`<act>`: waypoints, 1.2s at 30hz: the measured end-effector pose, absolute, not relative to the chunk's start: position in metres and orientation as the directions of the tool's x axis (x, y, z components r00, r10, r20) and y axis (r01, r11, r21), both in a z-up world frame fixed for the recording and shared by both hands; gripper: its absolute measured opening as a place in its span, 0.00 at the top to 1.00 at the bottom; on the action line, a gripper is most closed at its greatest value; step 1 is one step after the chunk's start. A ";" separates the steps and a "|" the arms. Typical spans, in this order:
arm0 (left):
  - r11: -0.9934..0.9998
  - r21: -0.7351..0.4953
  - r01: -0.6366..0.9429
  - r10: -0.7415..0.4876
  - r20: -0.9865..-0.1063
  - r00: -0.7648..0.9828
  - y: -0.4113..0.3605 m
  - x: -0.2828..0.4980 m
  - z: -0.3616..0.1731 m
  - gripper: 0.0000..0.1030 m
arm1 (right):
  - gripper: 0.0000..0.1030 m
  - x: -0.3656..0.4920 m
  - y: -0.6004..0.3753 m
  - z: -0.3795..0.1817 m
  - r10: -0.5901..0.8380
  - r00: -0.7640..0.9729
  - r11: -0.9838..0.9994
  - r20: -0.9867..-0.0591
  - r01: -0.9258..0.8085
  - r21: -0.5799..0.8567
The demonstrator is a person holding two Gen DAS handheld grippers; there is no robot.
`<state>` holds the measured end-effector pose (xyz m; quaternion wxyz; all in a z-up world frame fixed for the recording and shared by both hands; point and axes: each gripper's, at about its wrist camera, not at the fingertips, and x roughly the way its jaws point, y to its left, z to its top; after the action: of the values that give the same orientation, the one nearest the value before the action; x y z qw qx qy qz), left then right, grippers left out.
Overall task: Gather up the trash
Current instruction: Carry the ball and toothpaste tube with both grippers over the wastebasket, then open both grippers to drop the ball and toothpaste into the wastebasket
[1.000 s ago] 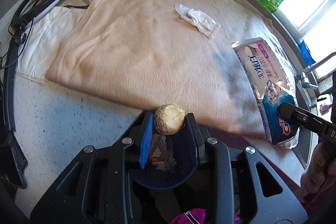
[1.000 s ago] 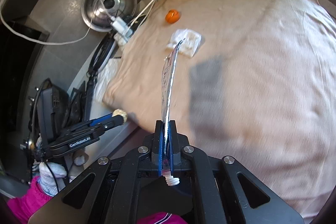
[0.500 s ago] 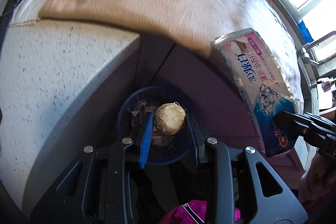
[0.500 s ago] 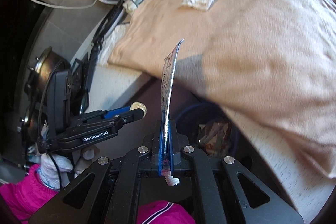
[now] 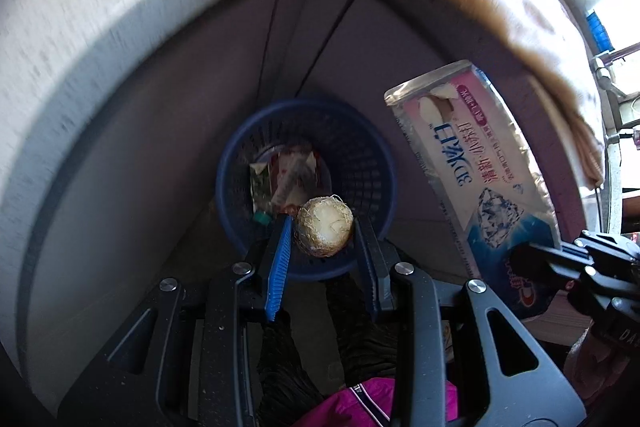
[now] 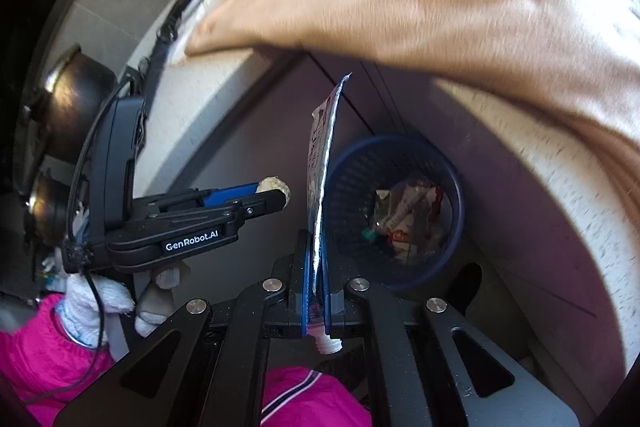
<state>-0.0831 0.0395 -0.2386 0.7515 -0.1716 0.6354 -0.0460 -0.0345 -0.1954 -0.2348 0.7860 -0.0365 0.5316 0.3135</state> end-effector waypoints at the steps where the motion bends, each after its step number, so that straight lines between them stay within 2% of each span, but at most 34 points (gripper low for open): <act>1: 0.936 -0.317 -0.154 -0.289 -0.940 0.180 0.039 -0.083 -0.243 0.69 | 0.97 -0.034 -0.195 -0.241 0.445 0.230 0.805 -0.865 -0.527 0.274; 20: 0.936 -0.280 -0.215 -0.279 -0.960 0.036 0.039 -0.088 -0.327 0.69 | 0.97 -0.012 -0.191 -0.312 0.308 0.197 0.853 -0.931 -0.490 0.178; 36: 0.953 -0.225 -0.202 -0.222 -0.974 0.038 0.037 -0.069 -0.328 0.69 | 0.97 0.010 -0.181 -0.320 0.271 0.211 0.865 -0.939 -0.481 0.142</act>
<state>-0.0693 0.0366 -0.3283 0.7040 -0.1526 0.6936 -0.0072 0.0097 -0.1813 -0.3197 0.7727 -0.0907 0.5792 0.2432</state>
